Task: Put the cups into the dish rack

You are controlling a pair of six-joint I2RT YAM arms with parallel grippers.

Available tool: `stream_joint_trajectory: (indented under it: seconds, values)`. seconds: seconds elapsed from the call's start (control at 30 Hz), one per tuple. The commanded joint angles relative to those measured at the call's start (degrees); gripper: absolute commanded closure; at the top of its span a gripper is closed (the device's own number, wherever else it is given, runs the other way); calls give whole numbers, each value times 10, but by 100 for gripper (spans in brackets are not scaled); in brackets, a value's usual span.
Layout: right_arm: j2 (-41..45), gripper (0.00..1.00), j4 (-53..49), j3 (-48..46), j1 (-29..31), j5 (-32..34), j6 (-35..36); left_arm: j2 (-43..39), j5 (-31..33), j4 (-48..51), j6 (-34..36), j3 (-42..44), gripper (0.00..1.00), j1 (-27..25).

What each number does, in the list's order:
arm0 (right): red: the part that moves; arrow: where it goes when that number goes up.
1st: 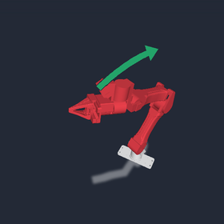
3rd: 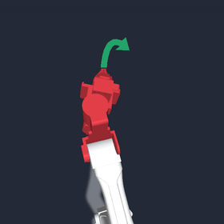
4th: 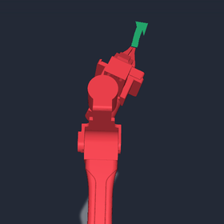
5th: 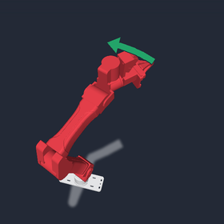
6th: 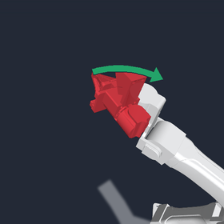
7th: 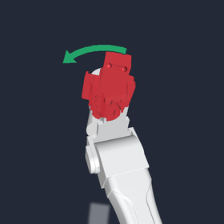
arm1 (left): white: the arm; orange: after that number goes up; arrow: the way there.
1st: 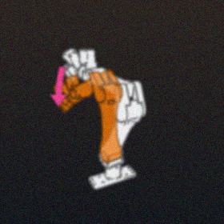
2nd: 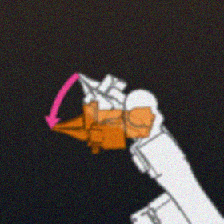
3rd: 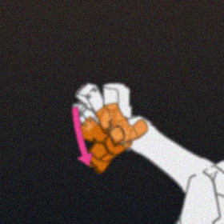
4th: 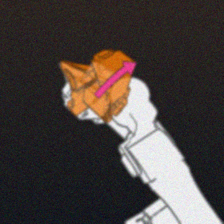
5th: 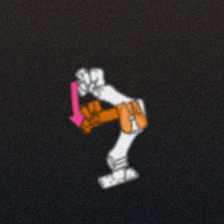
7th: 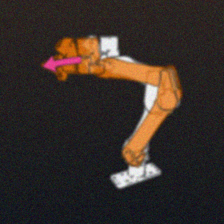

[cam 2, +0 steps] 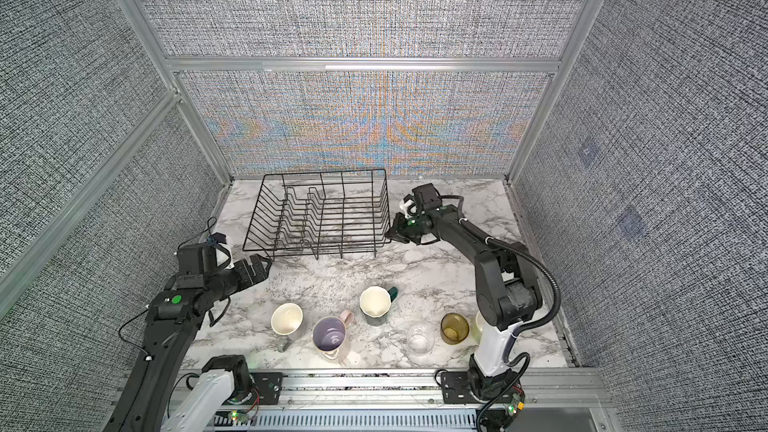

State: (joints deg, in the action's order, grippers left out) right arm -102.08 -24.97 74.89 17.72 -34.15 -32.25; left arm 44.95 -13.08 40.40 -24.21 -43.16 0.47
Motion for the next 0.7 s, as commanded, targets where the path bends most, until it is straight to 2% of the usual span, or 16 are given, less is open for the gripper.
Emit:
stream_joint_trajectory:
  seconds: [0.0, 0.33, 0.53, 0.67]
  values:
    - [31, 100, -57, -27, -25, -30, 52, -2, -1, -2, 2, 2, 1, -1]
    - [137, 100, -133, -121, -107, -57, 133, 6, -13, -8, 1, 4, 1, -1]
    - [168, 99, -149, -155, -139, -49, 139, 30, -23, -3, -2, -2, 1, -2]
    - [190, 84, -147, -170, -140, -17, 137, 49, -42, 4, -25, -13, 1, -2]
